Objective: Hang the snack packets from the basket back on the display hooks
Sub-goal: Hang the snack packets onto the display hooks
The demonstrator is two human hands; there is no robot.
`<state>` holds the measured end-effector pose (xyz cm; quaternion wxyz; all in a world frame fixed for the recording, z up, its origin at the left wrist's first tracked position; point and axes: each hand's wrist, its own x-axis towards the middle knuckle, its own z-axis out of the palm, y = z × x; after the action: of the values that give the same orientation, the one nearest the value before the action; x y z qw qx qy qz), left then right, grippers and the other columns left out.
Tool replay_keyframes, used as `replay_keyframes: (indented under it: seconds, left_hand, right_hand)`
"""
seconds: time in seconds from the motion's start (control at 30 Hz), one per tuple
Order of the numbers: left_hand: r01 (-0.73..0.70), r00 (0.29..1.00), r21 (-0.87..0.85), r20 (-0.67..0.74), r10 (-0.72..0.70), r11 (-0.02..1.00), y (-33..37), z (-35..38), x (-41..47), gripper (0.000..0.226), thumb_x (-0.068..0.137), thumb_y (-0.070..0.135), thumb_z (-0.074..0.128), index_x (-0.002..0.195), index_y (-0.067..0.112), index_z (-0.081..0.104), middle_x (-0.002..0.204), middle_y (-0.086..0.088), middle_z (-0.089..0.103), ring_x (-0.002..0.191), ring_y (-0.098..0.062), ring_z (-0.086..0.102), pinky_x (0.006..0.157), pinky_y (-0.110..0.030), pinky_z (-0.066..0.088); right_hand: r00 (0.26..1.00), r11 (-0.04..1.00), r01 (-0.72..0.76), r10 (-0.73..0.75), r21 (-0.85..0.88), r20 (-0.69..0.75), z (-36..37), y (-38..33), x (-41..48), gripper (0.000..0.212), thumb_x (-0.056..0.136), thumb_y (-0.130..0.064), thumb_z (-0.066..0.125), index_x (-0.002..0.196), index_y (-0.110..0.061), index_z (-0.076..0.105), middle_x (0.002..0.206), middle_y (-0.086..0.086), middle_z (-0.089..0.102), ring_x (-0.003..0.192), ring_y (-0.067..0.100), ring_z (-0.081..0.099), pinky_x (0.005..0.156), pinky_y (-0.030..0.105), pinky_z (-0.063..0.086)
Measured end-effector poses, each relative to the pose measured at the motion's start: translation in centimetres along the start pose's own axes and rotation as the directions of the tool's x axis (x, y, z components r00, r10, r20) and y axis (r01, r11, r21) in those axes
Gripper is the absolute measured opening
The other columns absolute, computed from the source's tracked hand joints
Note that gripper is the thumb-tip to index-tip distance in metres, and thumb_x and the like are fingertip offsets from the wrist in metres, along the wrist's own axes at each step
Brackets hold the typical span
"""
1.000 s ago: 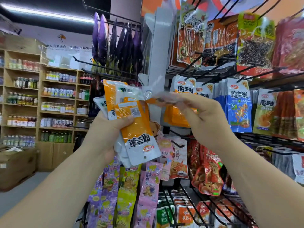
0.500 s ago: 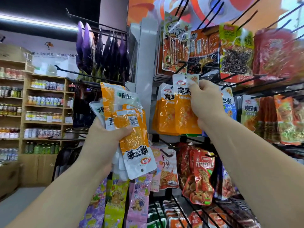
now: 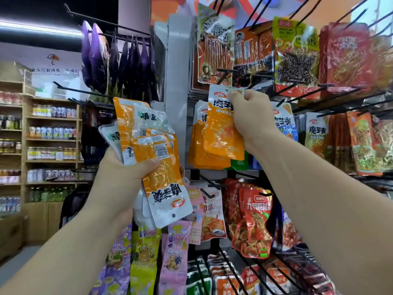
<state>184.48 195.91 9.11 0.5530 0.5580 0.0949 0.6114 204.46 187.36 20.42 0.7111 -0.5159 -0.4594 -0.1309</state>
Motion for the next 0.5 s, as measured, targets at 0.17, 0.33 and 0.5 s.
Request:
replay_keyframes:
  seconds: [0.17, 0.33, 0.5]
  left_hand:
    - [-0.025, 1.000, 0.025, 0.011, 0.025, 0.999, -0.10, 0.13, -0.09, 0.041, 0.090, -0.008, 0.071, 0.114, 0.024, 0.063, 0.098, -0.001, 0.081, 0.087, -0.023, 0.079, 0.064, -0.035, 0.064]
    - [-0.018, 1.000, 0.031, 0.002, 0.018, 0.999, -0.24, 0.42, 0.03, 0.042, 0.089, -0.007, 0.072, 0.119, 0.021, 0.062, 0.103, -0.003, 0.081, 0.090, -0.025, 0.079, 0.069, -0.040, 0.064]
    - [-0.019, 1.000, 0.034, 0.011, 0.018, 0.999, -0.18, 0.50, -0.14, 0.045, 0.090, -0.007, 0.071, 0.126, 0.017, 0.060, 0.104, -0.002, 0.081, 0.091, -0.023, 0.079, 0.066, -0.035, 0.064]
  right_hand:
    - [0.991, 0.994, 0.101, -0.097, -0.039, 0.091, -0.42, 0.49, 0.07, 0.046, 0.097, -0.043, 0.052, 0.089, 0.002, 0.056, 0.073, 0.010, 0.050, 0.065, 0.024, 0.046, 0.061, 0.040, 0.037]
    - [0.987, 0.988, 0.129, -0.120, -0.088, 0.103, -0.16, 0.58, 0.17, 0.037, 0.106, -0.036, 0.051, 0.084, -0.005, 0.052, 0.067, 0.002, 0.041, 0.061, 0.019, 0.038, 0.059, 0.036, 0.031]
    - [0.995, 0.997, 0.069, -0.067, -0.031, 0.070, -0.16, 0.26, 0.39, 0.040, 0.100, -0.028, 0.054, 0.066, -0.022, 0.033, 0.062, 0.002, 0.032, 0.059, 0.024, 0.031, 0.058, 0.039, 0.027]
